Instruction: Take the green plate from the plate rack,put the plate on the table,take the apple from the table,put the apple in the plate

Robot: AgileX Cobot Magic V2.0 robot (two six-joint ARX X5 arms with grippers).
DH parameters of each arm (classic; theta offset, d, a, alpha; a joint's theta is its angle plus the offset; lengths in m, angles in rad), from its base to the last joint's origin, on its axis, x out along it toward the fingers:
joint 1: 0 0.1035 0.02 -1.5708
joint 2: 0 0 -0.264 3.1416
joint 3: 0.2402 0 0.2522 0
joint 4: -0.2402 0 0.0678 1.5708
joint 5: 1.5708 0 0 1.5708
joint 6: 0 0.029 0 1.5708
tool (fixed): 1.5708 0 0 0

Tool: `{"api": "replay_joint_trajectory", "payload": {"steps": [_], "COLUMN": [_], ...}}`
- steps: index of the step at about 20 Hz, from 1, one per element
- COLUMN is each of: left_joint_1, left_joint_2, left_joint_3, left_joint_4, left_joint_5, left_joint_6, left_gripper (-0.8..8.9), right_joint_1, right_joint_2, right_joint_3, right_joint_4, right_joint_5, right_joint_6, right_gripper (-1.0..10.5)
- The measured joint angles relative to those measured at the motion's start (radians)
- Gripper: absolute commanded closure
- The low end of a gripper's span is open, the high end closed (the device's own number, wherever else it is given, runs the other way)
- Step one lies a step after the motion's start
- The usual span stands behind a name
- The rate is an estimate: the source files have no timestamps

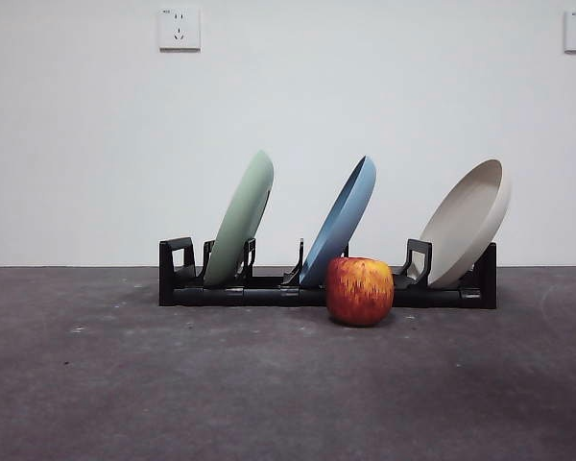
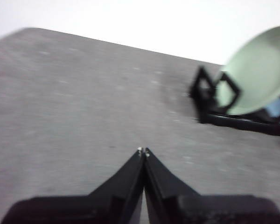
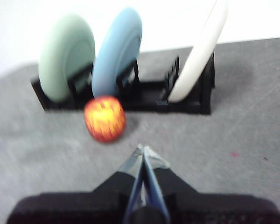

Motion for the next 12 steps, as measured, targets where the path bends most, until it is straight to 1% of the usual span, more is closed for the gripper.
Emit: {"api": "replay_joint_trajectory", "payload": {"steps": [3, 6, 9, 12], "left_joint_1": [0.0, 0.0, 0.0, 0.0], "left_joint_2": [0.001, 0.001, 0.015, 0.049], "left_joint_3": [0.032, 0.097, 0.169, 0.233], "left_joint_4": [-0.006, -0.006, -0.026, -0.074], "left_joint_5": [0.074, 0.117, 0.153, 0.195], "left_joint_6": [-0.026, -0.035, -0.037, -0.039], "left_gripper": [8.2, 8.2, 8.2, 8.2], "right_joint_1": [0.0, 0.0, 0.0, 0.0], "right_joint_2": [0.01, 0.038, 0.084, 0.145], "right_joint_3": [0.031, 0.093, 0.173, 0.261], "right_joint_4": [-0.003, -0.002, -0.021, -0.071], "right_joint_5": [0.0, 0.0, -0.001, -0.001], "right_joint_6": [0.096, 0.145, 0.163, 0.164], "right_gripper": [9.6, 9.6, 9.6, 9.6]}}
